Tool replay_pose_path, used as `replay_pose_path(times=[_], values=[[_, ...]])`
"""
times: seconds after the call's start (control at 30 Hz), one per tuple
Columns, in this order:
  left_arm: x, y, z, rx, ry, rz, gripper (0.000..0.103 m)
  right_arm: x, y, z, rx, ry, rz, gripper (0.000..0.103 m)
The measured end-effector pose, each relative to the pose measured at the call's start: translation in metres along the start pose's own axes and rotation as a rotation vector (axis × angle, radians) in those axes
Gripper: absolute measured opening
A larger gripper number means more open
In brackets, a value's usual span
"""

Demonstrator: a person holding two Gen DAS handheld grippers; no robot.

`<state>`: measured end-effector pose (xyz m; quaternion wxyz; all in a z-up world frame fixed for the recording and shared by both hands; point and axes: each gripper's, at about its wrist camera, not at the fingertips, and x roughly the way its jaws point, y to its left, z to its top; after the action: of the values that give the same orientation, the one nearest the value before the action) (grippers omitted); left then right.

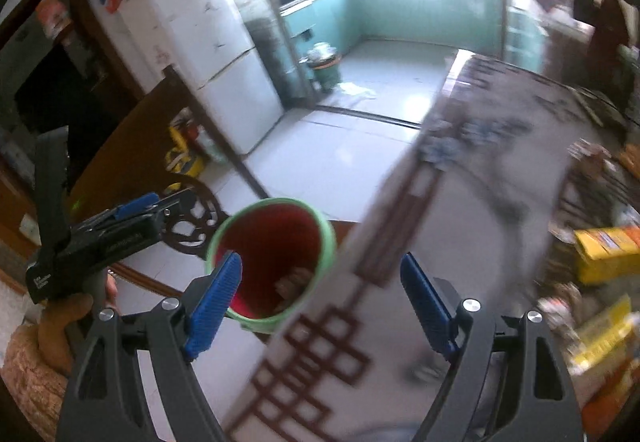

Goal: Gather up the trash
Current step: 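Carry both items to the red bucket and open both tools to drop them, then move both tools back over the trash on the table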

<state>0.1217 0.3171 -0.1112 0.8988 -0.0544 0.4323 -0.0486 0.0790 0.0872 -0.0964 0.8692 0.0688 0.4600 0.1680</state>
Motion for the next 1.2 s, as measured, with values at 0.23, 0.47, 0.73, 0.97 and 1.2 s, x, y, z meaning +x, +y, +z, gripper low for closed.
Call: replay_pose_path(times=[0.23,0.47,0.73,0.97,1.2], values=[[0.006,-0.077,-0.012,0.117,0.027,-0.087,0.075,-0.052,-0.074,-0.038,0.155,-0.039,-0.108,0.079],[-0.012,-0.164,-0.033,0.175,0.012,-0.14,0.075,-0.108,-0.168,-0.08,0.238,-0.068,-0.249,0.079],[-0.023,-0.265,-0.075,0.237,0.045,-0.191,0.076,-0.131,-0.297,-0.141,0.434,0.033,-0.33,0.08],[-0.027,-0.323,-0.107,0.283,0.071,-0.208,0.076,-0.11,-0.333,-0.161,0.44,0.136,-0.235,0.08],[-0.033,-0.36,-0.108,0.385,0.048,-0.208,0.076,-0.125,-0.345,-0.16,0.423,0.106,-0.137,0.007]])
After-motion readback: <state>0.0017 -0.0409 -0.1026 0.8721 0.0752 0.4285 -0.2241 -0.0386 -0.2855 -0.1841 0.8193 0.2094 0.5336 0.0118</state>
